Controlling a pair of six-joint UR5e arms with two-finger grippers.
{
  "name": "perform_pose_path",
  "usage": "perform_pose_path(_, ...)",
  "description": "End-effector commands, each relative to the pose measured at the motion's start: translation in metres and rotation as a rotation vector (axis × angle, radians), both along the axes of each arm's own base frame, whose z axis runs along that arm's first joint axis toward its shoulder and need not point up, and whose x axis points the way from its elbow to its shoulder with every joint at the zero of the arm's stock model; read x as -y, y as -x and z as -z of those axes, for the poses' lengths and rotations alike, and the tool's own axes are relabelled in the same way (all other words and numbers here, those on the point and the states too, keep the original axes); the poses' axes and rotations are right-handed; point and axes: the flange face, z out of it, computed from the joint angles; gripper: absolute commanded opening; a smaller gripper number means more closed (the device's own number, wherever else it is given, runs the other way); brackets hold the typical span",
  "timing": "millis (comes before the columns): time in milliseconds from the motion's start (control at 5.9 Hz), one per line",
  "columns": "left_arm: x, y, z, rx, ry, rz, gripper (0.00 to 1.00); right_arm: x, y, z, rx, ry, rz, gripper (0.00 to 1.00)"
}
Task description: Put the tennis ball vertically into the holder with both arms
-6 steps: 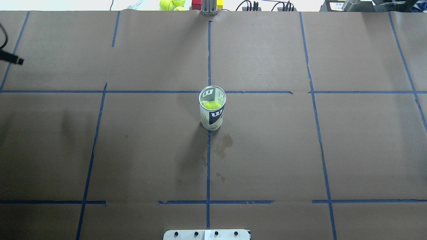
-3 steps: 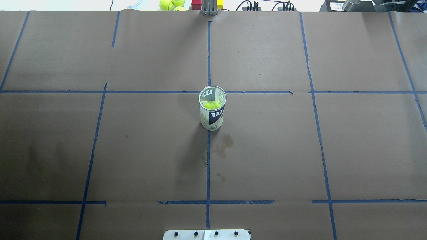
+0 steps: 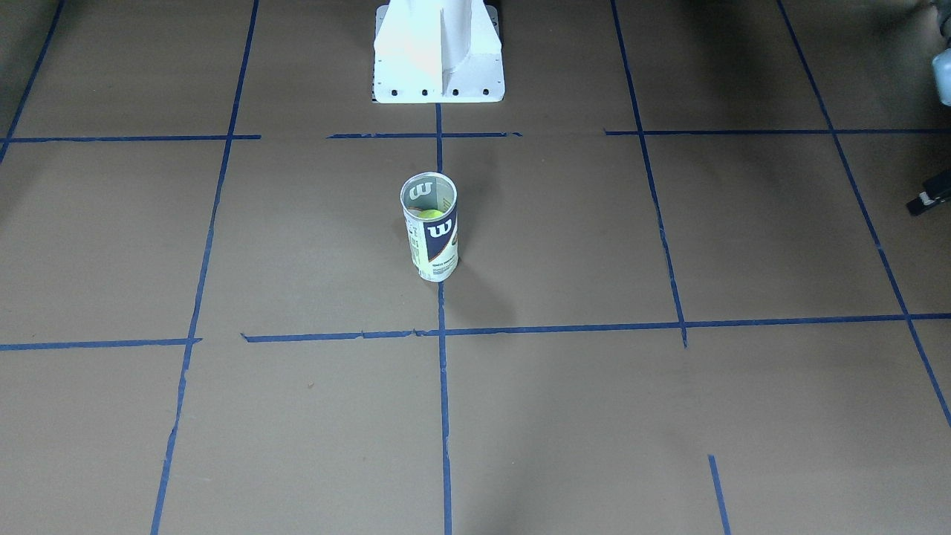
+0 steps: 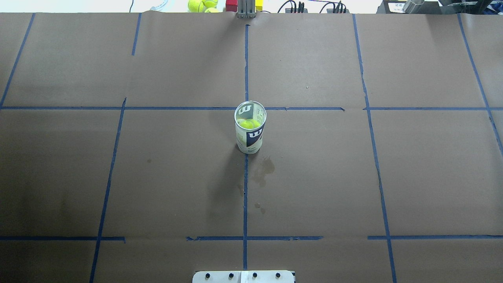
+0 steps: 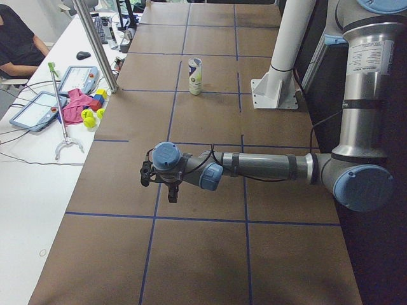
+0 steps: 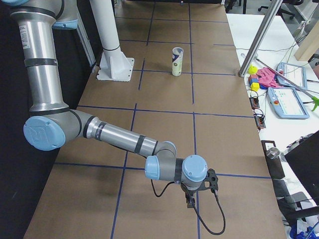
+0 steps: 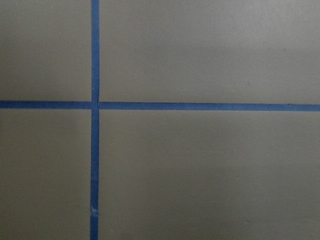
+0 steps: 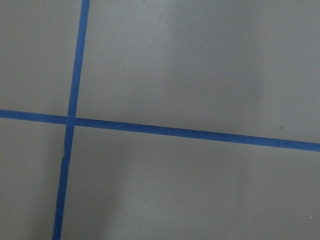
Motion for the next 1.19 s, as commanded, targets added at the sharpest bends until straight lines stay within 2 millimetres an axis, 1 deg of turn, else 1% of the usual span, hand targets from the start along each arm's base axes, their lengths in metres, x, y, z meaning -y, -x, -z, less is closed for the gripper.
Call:
perform_pose_path(0,-0.013,0.022,-0.003,0.029,-0.087,-0.030,1.00,-0.006,0.018,0.037,-0.028,-0.023,-0.011,1.00)
perform_pose_path(170,-0.012,0.025,-0.011,0.141,-0.033,-0.030,1.00,-0.002,0.044,0.050,-0.030,0.049,-0.025,1.00)
perform_pose_path(339,-0.014,0.027,-0.023,0.205,0.028,-0.039,1.00,-0.009,0.058,0.043,-0.015,0.091,-0.010,1.00)
perform_pose_path(509,-0.020,0.036,-0.027,0.217,0.087,-0.056,1.00,-0.012,0.061,0.057,0.028,0.161,-0.008,1.00)
perform_pose_path(678,-0.027,0.042,-0.031,0.216,0.097,-0.059,1.00,-0.014,0.062,0.090,0.029,0.222,-0.005,1.00)
perform_pose_path(848,-0.049,0.043,-0.057,0.213,0.140,-0.062,1.00,-0.029,0.061,0.097,0.028,0.224,0.004,1.00)
perform_pose_path(1018,-0.062,0.043,-0.059,0.210,0.092,-0.058,1.00,-0.035,0.060,0.092,0.018,0.168,0.036,1.00)
